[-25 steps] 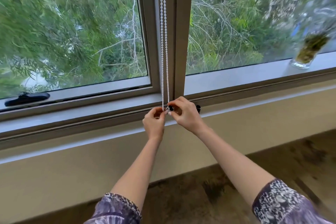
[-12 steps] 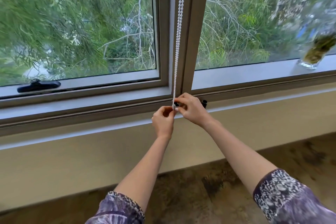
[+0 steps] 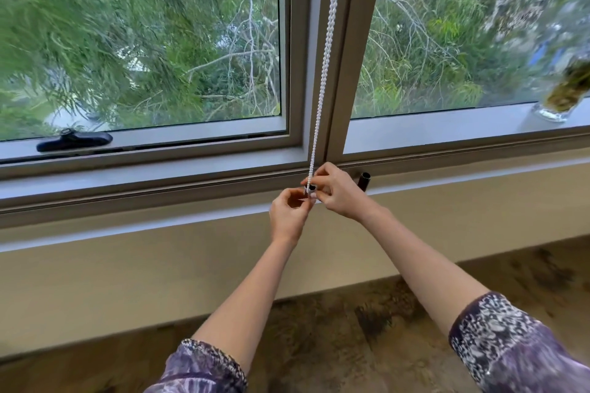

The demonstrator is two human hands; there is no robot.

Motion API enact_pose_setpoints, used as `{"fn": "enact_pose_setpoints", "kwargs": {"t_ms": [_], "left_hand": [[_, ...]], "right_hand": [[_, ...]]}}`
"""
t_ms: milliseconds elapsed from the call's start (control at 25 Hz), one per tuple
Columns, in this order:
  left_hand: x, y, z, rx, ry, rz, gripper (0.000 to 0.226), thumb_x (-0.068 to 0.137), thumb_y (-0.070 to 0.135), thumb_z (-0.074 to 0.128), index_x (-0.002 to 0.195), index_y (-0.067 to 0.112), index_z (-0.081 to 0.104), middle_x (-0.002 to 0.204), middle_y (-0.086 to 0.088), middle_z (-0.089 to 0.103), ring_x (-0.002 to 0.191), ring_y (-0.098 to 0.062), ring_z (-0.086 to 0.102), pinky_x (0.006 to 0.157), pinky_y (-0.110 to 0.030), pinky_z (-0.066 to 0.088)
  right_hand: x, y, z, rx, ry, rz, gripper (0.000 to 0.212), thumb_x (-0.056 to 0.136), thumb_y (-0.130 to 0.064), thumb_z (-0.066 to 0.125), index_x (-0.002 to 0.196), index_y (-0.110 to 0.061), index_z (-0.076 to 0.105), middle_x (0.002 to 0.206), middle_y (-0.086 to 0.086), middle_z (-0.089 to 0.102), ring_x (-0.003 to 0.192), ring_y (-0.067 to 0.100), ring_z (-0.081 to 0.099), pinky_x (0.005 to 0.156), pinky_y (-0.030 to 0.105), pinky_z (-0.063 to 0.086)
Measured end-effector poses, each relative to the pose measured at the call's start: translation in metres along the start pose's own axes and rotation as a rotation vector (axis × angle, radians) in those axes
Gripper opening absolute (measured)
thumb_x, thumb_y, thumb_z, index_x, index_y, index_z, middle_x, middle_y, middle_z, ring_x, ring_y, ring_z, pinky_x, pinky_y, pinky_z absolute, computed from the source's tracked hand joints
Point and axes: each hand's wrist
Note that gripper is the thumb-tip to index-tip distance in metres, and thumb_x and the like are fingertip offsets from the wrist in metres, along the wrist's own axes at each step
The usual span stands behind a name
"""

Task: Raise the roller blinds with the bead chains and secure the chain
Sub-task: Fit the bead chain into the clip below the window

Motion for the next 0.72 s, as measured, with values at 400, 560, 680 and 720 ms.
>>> {"fn": "enact_pose_setpoints", "kwargs": {"t_ms": [400,560,680,720], "left_hand": [[0.002,0.007,0.0,-0.008,-0.092,0.088,0.022,0.084,0.014,0.073,0.105,0.01,0.074,0.096,-0.003,0.076,0.089,-0.013,0.071,0.076,-0.023,0.056],[0.002,0.008,0.005,-0.028,-0.12,0.067,0.022,0.08,0.018,0.078,0.099,0.008,0.075,0.093,-0.005,0.077,0.089,-0.018,0.072,0.079,-0.028,0.058],[-0.002,0.009,0.013,-0.024,-0.105,0.057,0.023,0.076,0.02,0.082,0.095,0.009,0.074,0.089,-0.003,0.076,0.085,-0.017,0.071,0.078,-0.024,0.057],[-0.001,0.01,0.017,-0.021,-0.097,0.051,0.024,0.076,0.02,0.082,0.095,0.01,0.074,0.088,-0.003,0.076,0.085,-0.016,0.072,0.078,-0.024,0.057]], "right_hand": [[-0.018,0.012,0.007,0.196,0.165,0.095,0.027,0.083,-0.015,0.067,0.107,-0.026,0.06,0.096,-0.004,0.066,0.09,0.013,0.064,0.082,0.036,0.056],[-0.027,0.016,0.009,0.324,0.244,0.175,0.036,0.081,-0.017,0.072,0.102,-0.03,0.045,0.092,-0.002,0.067,0.087,0.01,0.068,0.079,0.034,0.059],[-0.032,0.022,0.012,0.377,0.298,0.206,0.037,0.079,-0.013,0.071,0.103,-0.026,0.047,0.095,0.0,0.071,0.09,0.009,0.068,0.082,0.032,0.058],[-0.034,0.024,0.012,0.382,0.31,0.213,0.036,0.079,-0.012,0.071,0.105,-0.023,0.049,0.097,0.0,0.071,0.091,0.008,0.068,0.084,0.031,0.057]]}}
Point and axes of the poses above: each hand's wrist, its own x-axis towards the middle knuckle, its own z-axis out of the palm, y = z × x
